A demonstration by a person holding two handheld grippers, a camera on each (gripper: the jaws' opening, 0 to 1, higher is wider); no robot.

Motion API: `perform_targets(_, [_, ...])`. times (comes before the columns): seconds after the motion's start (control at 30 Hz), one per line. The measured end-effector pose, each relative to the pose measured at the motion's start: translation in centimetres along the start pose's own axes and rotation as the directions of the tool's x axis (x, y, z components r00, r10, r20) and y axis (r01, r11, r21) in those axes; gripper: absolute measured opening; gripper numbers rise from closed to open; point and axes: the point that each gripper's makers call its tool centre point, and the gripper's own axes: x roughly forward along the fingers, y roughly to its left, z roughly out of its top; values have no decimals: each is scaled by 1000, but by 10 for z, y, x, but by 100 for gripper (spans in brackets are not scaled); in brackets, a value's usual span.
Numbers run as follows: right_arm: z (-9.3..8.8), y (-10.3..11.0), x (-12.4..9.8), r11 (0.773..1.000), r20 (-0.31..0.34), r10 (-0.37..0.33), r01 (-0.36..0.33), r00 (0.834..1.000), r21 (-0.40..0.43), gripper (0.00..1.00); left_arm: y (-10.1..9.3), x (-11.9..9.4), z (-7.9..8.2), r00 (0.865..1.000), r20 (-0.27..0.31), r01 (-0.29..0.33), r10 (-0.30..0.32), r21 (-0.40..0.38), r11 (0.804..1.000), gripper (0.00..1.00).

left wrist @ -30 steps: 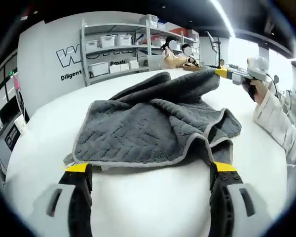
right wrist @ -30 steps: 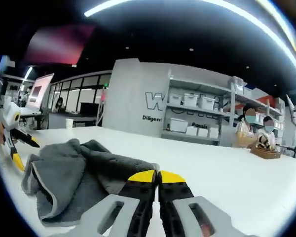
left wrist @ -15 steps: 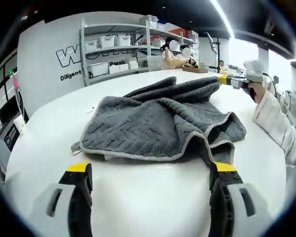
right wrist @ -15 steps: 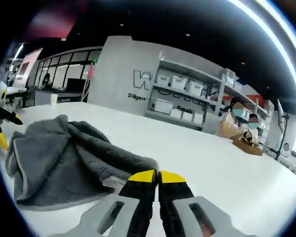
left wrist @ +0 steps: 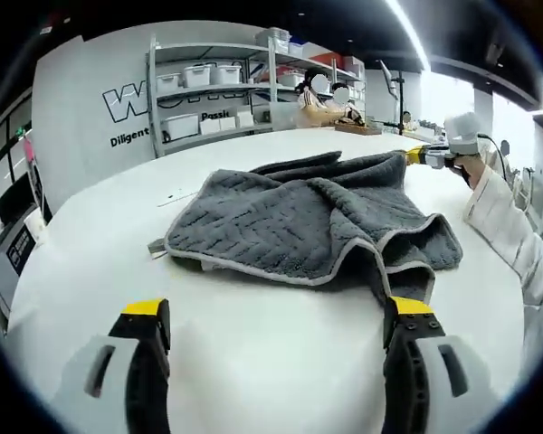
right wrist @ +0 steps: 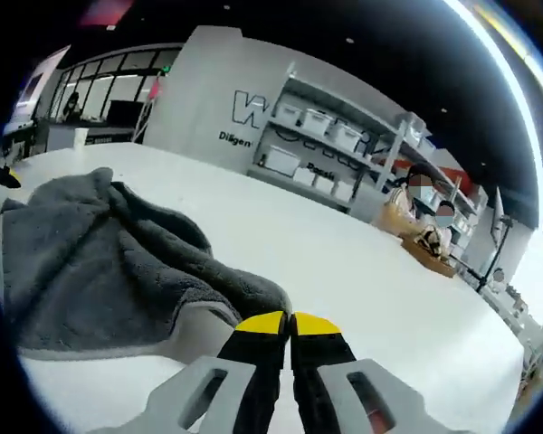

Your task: Open the folded towel by lifting each exposed corner and separating the folded layers until the towel lies flat within the target outline without major curled edges

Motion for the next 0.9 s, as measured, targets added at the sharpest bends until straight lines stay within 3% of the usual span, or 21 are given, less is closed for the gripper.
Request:
perform_targets(0.13, [-20, -7, 1, 999, -86, -12, 8, 996, -39, 0, 0, 0, 0, 1000, -1, 1, -1, 0, 1000, 97])
perform_targets(0.37, [-35, -2, 6, 994, -162, 2, -20, 987, -109, 0, -1, 0, 0, 1000, 3, 6, -6, -1, 1000, 97])
perform_targets(0.63, [-40, 0, 10, 981, -202, -21, -19, 979, -192, 0, -7, -1, 6, 999, 31, 35, -35, -14, 999, 97])
perform_targets(0.73, [-47, -5, 8, 971, -244, -63, 4, 968, -237, 10, -6, -2, 6, 999, 31, 34, -34, -13, 999, 97])
perform_targets(0.9, [-42, -21, 4, 971, -229, -135, 83, 964, -225, 33, -4, -4, 7, 999, 35, 31, -31, -17, 999, 97])
